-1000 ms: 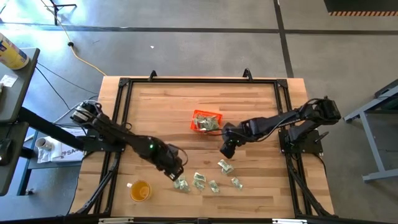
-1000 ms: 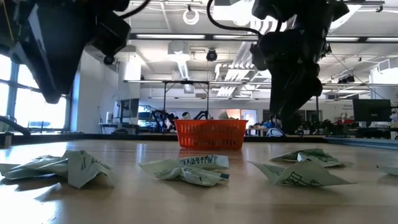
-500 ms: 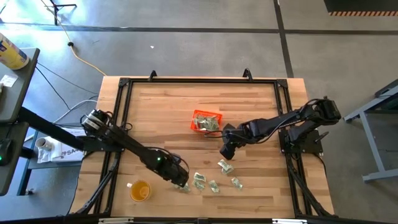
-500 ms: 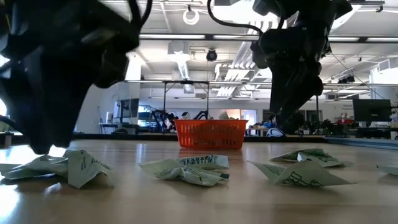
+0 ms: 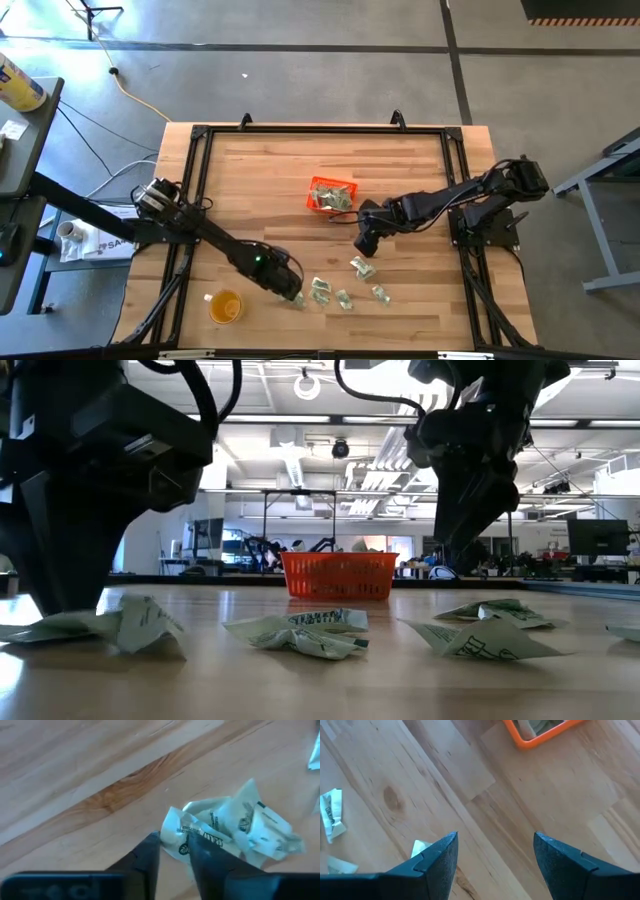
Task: Pick and place Stevia / Truvia into bins
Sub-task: Put the stevia packet into the basket
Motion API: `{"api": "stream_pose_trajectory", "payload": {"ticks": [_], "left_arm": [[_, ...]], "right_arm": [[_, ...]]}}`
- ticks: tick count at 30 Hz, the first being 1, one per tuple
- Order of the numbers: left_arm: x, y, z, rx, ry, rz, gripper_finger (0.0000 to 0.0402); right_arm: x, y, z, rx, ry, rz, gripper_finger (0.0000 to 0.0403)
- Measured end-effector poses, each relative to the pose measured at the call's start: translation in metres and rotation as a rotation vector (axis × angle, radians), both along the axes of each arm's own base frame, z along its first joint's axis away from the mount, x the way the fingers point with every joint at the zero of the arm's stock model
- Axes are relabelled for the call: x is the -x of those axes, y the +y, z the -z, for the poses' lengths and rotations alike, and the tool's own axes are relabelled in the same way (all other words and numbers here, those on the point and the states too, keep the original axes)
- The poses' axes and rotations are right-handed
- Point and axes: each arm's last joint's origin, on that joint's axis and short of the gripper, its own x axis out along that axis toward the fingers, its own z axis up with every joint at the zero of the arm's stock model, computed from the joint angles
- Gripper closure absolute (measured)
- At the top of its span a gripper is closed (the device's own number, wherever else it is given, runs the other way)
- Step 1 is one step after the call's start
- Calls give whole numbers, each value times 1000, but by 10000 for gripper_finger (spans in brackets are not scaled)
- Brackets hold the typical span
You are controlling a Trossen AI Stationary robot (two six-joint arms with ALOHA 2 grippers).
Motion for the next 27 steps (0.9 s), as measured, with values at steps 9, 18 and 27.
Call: {"api": "stream_pose_trajectory", "payload": {"ticks": [9,18,27], "left_arm": [[-7,15,-13,-61,-10,60,380],[-23,57,-88,-94,-110,166,363],[-45,147,-120,-300,-205,186,368]], "right_arm": [[1,-1,0,29,12,-7,153],[2,-1,1,33,23,-7,153],[4,3,1,65,33,-16,153]]}}
